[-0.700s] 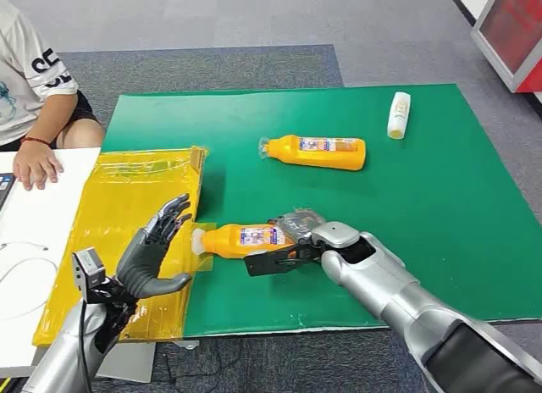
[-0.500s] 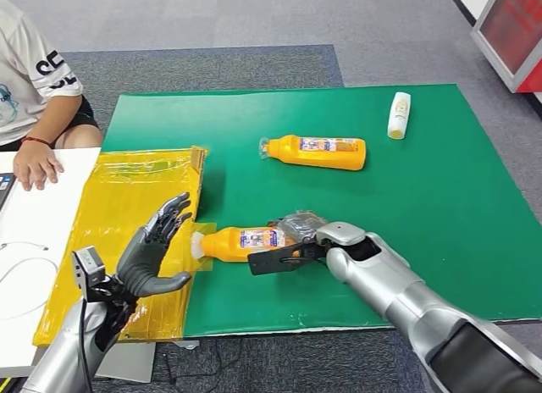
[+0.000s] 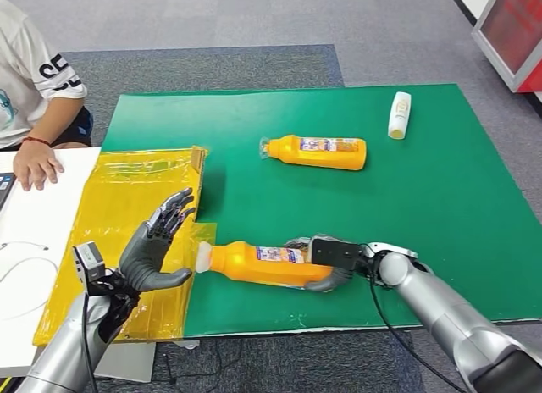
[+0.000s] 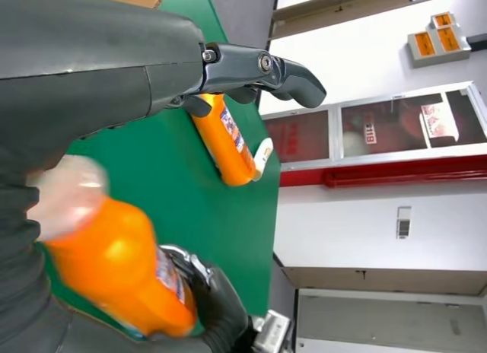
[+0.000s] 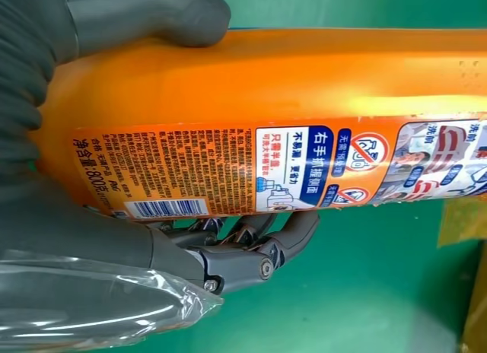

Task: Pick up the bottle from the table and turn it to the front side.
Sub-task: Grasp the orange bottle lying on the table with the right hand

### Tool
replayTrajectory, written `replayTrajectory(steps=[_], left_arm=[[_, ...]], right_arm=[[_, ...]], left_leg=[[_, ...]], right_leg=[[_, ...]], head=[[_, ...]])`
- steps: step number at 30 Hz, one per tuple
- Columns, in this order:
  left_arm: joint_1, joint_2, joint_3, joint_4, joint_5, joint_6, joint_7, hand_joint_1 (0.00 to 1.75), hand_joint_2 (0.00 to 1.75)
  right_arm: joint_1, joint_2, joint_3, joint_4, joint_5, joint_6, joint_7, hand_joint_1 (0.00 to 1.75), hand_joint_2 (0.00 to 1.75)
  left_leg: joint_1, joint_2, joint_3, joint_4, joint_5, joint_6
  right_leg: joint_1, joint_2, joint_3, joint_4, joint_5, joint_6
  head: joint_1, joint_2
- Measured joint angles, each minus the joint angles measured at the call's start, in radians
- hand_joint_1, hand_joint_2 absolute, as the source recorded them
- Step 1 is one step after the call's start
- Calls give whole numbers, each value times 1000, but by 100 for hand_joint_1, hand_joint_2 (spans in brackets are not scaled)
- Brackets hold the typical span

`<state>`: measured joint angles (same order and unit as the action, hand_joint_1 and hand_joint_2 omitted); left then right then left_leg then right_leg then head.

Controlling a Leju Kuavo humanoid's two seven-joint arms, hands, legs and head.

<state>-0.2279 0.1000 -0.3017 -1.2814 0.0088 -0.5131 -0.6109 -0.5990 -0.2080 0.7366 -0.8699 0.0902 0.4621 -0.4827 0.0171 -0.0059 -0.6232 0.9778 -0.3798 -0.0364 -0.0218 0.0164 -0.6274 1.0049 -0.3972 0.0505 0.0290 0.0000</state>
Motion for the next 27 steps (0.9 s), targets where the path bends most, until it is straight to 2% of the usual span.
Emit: replayTrajectory(steps=[6,13,23,27], left_arm=[[6,7,-2,5,6,14,-1,0,175],[56,23,29,4,14,46,-1,0,175],[118,25,115,-4,12,70,17,0,175],[137,17,145,-4,37,40,28,0,175]], right_arm=[[93,-26,-101,-58,-110,21,-25,175,175],[191,-23,-224,-136,-156,-19,18,175,175],[277,25,-363,-235,-202,-36,52,175,175],[311,56,-413,-286,-208,-40,65,175,175]], left_leg=[[0,0,0,0,0,0],[0,0,-1,0,0,0],[0,0,-2,0,0,0],[0,0,-2,0,-1,0]], right_leg=[[0,0,0,0,0,0],[0,0,0,0,-1,0],[0,0,-1,0,-1,0],[0,0,-1,0,-1,0]], head=[[0,0],[0,0],[0,0],[0,0]])
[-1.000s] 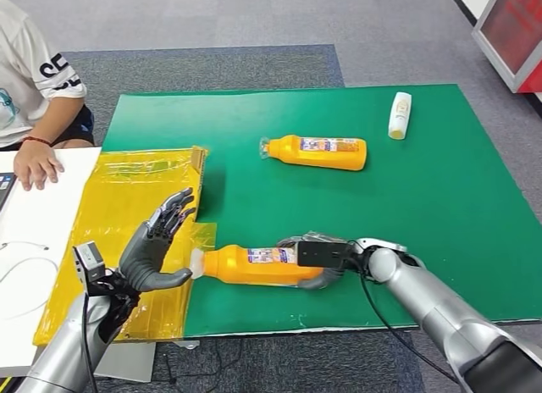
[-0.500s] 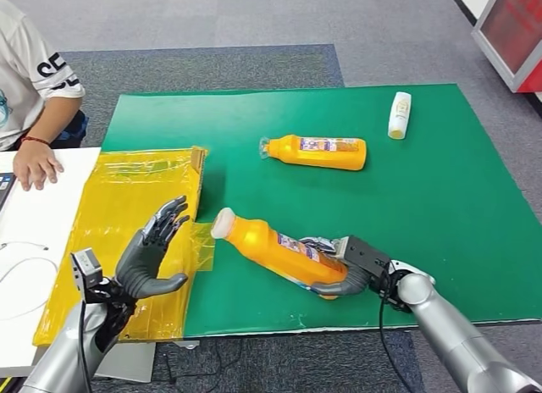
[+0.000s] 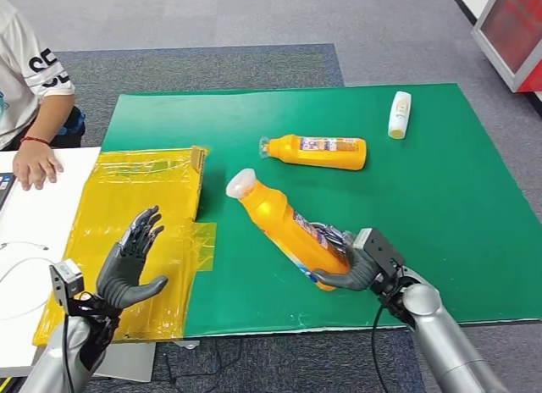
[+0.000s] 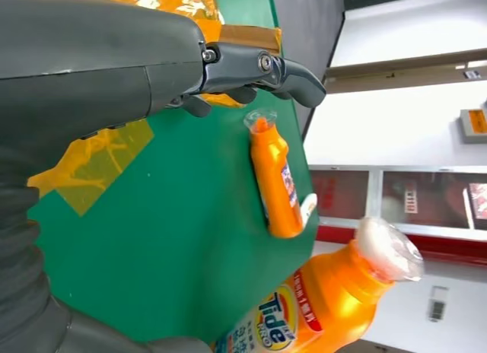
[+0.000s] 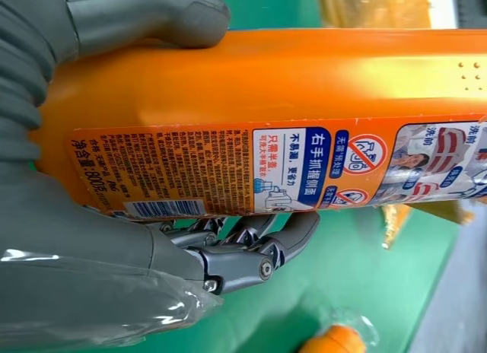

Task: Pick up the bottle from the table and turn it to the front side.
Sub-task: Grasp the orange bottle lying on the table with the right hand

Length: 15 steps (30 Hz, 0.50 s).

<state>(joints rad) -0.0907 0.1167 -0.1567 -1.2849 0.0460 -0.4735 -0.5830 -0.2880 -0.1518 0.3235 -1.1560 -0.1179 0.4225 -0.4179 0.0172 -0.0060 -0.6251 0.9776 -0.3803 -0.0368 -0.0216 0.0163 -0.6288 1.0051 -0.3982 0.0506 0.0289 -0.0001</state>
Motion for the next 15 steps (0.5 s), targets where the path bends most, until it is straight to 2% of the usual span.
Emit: replayTrajectory(steps=[2,8,15], left_arm=[[4,-3,10,3,37,-48,-2,0,175],[-13,-3,10,49,193,-290,-11,0,175],[-61,12,-23,94,306,-475,11,0,175]], right_arm=[[10,15,-17,-23,0,-1,4,175,175],[11,53,-19,-77,27,-9,10,175,175],[-21,86,43,-116,108,-42,11,175,175]], left_leg=[[0,0,0,0,0,0],[0,0,0,0,0,0],[0,0,0,0,0,0]], right_leg=[[0,0,0,0,0,0],[0,0,0,0,0,0],[0,0,0,0,0,0]], head=[[0,0],[0,0],[0,0]])
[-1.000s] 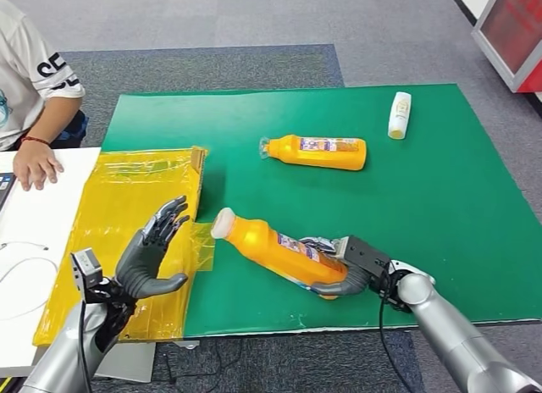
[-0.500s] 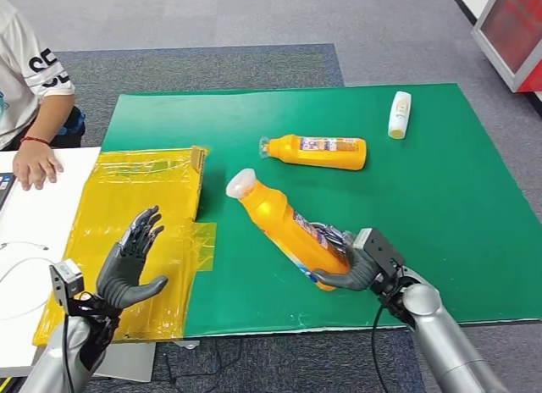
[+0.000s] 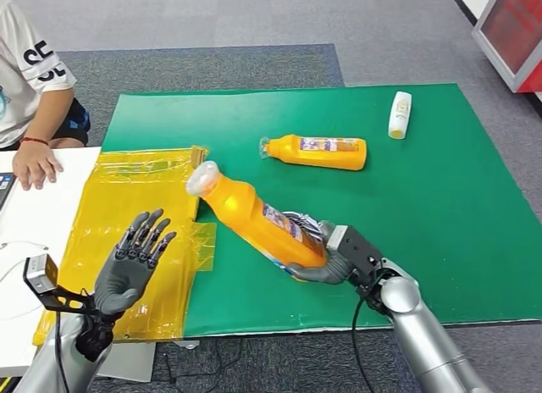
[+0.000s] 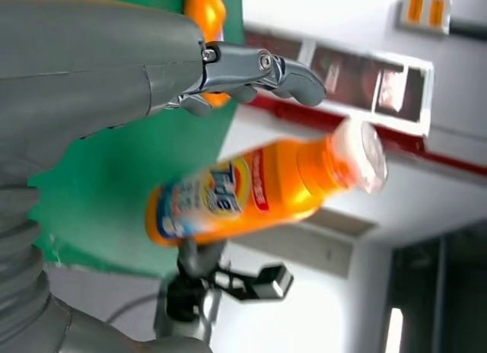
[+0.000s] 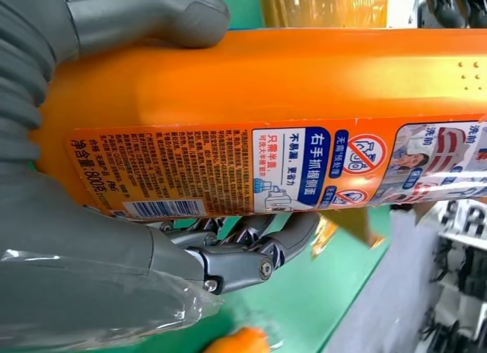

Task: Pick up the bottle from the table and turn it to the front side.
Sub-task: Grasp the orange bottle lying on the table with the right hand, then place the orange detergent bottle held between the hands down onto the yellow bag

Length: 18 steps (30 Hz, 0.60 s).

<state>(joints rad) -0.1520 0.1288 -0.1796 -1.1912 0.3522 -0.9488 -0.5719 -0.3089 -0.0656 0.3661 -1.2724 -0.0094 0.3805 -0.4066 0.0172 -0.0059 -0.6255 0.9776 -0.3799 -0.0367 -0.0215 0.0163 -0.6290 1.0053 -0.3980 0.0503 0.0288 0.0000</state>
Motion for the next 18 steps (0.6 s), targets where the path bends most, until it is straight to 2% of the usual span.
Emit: replayTrajectory(steps=[5,18], left_arm=[[-27,19,-34,3,25,-31,30,0,175],[-94,66,-106,3,31,34,67,0,175]], right_arm=[[-23,23,54,-2,45,-25,-3,171,175],[-34,50,164,-65,141,-84,-35,175,175]], left_leg=[[0,0,0,0,0,0],[0,0,0,0,0,0]], right_leg=[[0,0,0,0,0,0],[0,0,0,0,0,0]], head=[[0,0],[0,0]])
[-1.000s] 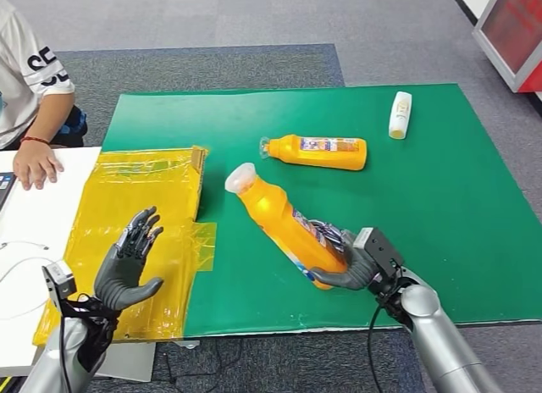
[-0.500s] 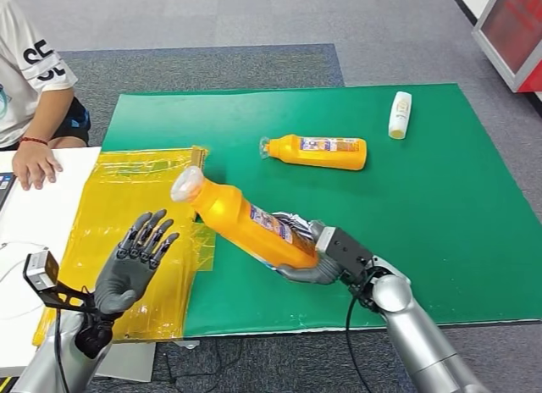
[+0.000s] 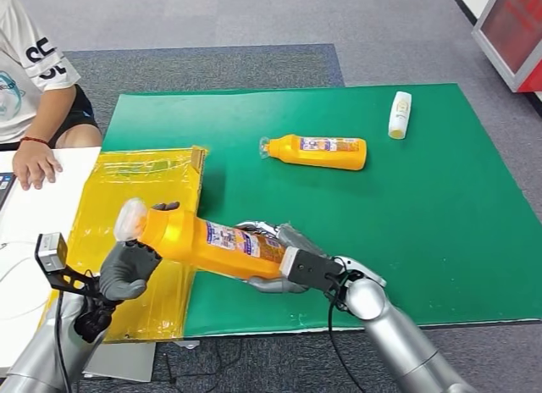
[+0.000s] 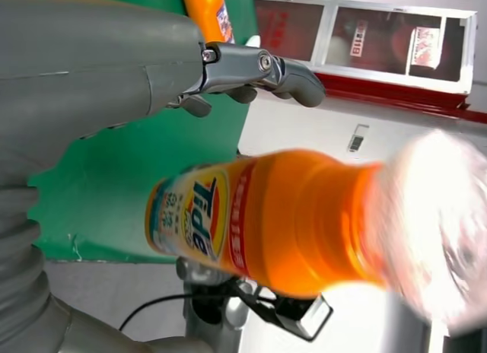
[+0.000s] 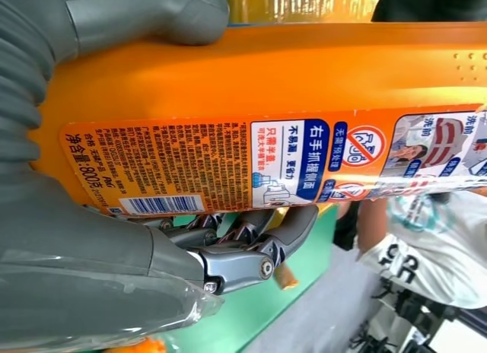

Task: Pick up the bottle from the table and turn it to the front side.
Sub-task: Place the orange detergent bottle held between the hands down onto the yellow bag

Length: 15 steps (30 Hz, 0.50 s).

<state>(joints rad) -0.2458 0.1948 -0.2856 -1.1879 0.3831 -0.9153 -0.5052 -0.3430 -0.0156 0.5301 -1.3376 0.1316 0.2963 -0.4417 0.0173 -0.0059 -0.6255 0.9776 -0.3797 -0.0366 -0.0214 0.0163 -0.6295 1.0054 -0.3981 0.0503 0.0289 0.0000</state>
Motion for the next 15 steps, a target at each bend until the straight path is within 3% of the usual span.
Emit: replayTrajectory(steps=[15], left_arm=[[-91,19,-56,25,12,39,17,0,175]], right_arm=[[0,17,35,-50,11,-21,-8,175,175]], left_leg=[[0,0,0,0,0,0]], right_leg=[[0,0,0,0,0,0]], head=[[0,0]])
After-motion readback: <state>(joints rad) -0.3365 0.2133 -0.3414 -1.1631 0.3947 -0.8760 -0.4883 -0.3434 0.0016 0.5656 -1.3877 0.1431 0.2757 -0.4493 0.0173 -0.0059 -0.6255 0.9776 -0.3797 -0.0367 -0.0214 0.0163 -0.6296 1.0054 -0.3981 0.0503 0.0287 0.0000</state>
